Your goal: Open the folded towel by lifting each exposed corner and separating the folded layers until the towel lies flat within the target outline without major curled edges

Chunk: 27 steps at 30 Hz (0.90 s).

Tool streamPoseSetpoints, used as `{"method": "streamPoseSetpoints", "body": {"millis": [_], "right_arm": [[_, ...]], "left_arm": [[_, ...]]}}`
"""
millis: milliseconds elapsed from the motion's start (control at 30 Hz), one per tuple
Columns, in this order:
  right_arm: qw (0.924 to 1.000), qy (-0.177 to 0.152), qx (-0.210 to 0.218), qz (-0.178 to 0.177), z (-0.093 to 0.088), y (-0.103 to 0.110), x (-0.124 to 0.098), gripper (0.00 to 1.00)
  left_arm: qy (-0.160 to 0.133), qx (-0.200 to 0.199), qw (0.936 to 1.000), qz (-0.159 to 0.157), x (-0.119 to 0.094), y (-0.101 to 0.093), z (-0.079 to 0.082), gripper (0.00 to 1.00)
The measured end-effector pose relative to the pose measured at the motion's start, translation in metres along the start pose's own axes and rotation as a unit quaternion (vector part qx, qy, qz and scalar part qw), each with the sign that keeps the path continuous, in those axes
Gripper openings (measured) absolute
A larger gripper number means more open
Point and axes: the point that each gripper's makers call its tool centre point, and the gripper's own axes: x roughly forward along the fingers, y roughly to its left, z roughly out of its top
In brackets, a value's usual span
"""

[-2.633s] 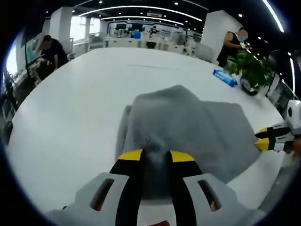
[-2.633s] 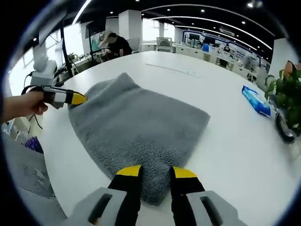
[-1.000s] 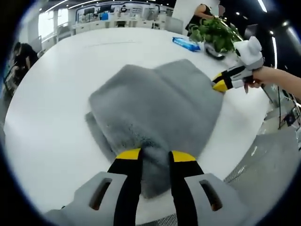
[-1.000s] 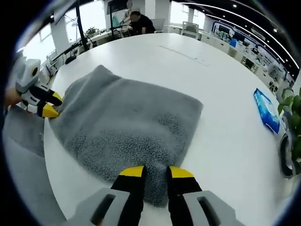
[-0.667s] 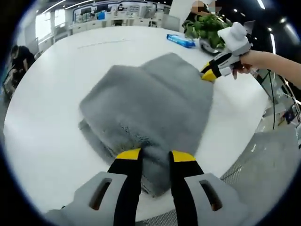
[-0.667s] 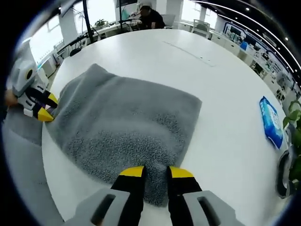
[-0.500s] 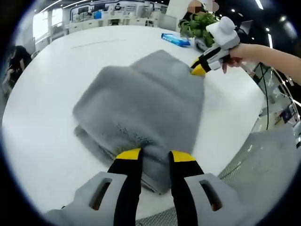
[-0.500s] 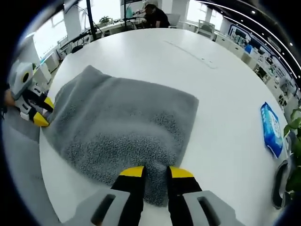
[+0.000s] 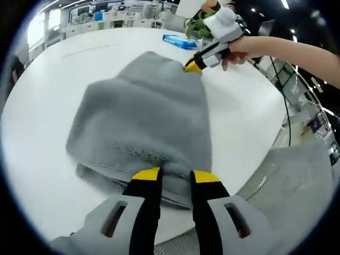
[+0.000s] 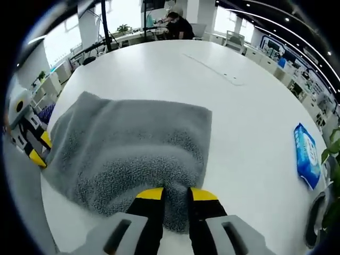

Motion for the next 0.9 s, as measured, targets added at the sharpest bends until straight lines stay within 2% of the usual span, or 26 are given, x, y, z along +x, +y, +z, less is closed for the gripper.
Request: {"method": "streamPoseSetpoints", "body": {"millis": [333, 600, 700, 800, 833, 900], "right_arm": [[0.9999, -0.011, -0.004, 0.006, 0.005, -0.013, 0.005, 0.14], [0.9996, -0.028, -0.006, 0.005, 0.011, -0.017, 0.007, 0.13], [0.9994, -0.033, -0.012, 0.002, 0.014, -0.017, 0.007, 0.13], [0.9992, -0.036, -0.018, -0.005, 0.015, -0.014, 0.005, 0.14], [0.9991, -0.038, -0.013, -0.009, 0.015, -0.014, 0.004, 0.15], [0.998, -0.047, 0.037, -0.021, 0.014, -0.014, 0.001, 0.15]], "left_arm": [[-0.006, 0.0, 0.9999, -0.013, 0.01, -0.016, 0.005, 0.19], [-0.002, 0.027, 0.9992, -0.031, 0.019, -0.036, 0.01, 0.19], [-0.005, 0.045, 0.9985, -0.032, 0.022, -0.041, 0.012, 0.18], [-0.009, 0.046, 0.9984, -0.033, 0.023, -0.041, 0.012, 0.18], [-0.011, 0.049, 0.9982, -0.033, 0.022, -0.041, 0.013, 0.18], [-0.016, 0.042, 0.9982, -0.04, 0.021, -0.04, 0.013, 0.17]]}}
